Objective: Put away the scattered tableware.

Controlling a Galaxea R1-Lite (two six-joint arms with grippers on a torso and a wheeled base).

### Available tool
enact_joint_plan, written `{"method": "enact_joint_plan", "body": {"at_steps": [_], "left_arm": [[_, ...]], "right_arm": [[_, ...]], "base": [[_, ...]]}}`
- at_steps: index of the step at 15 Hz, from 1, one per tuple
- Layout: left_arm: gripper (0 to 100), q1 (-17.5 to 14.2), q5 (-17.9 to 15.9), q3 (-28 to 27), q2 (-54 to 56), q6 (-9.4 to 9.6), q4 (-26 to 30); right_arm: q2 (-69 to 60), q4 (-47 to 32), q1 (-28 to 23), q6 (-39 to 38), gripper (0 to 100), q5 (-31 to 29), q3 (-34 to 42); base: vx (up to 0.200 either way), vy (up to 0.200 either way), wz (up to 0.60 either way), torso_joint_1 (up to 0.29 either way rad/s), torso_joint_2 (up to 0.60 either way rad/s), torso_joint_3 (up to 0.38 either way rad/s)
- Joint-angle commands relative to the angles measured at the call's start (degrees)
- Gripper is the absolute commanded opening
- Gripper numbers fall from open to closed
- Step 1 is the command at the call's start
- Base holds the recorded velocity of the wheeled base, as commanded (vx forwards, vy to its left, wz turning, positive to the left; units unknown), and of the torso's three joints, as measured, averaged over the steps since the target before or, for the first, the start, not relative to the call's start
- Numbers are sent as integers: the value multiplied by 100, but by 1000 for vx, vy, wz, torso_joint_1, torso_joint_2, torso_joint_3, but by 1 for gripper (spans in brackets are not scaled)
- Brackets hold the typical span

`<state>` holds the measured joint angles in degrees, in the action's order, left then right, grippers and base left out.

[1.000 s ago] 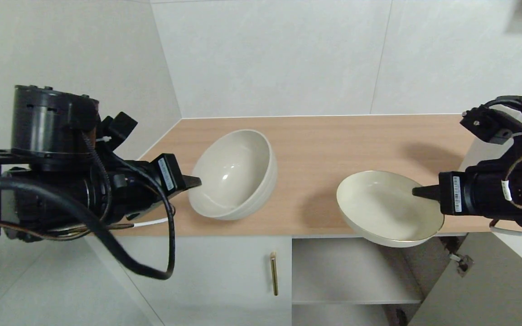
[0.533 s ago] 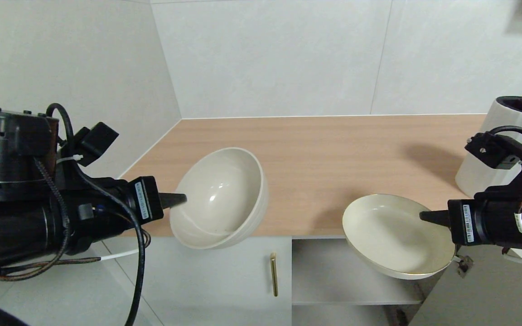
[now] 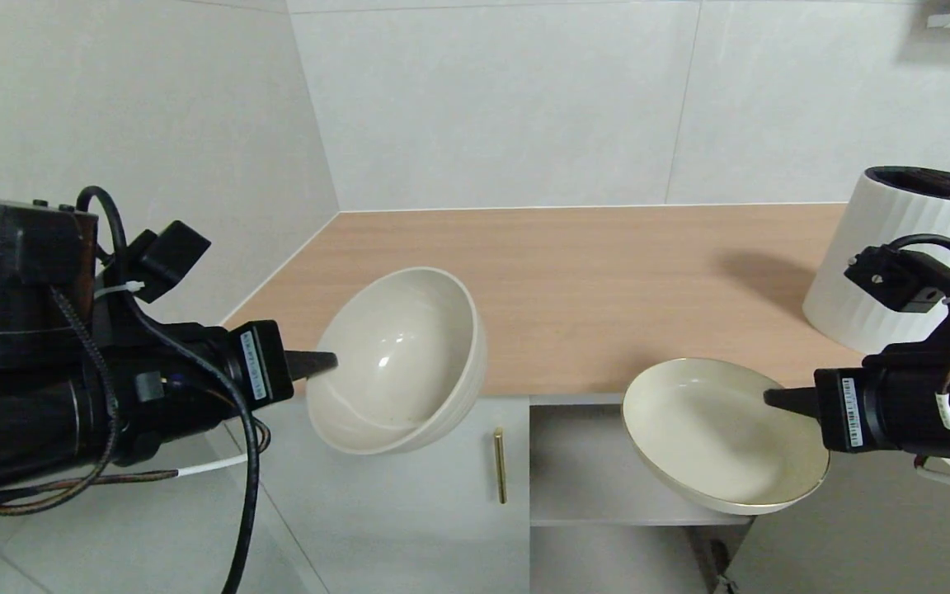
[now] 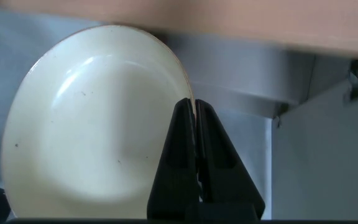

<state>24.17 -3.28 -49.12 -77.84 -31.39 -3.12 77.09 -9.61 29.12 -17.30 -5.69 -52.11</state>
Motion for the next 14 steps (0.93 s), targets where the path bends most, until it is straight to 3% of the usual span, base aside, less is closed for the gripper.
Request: {"method": "enact_joint_plan", "body": {"at_steps": [1,14], "left_arm": [[0,0,3,-1,-21,1,-4],[0,17,-129,34,-74,-7,-4]], "right_arm": [[7,11,-3,-2,0,-2,0],[157,802,-56,34,0,-20,351]], "base": [[0,0,0,0,0,0],[0,0,0,-19,45,27]]}}
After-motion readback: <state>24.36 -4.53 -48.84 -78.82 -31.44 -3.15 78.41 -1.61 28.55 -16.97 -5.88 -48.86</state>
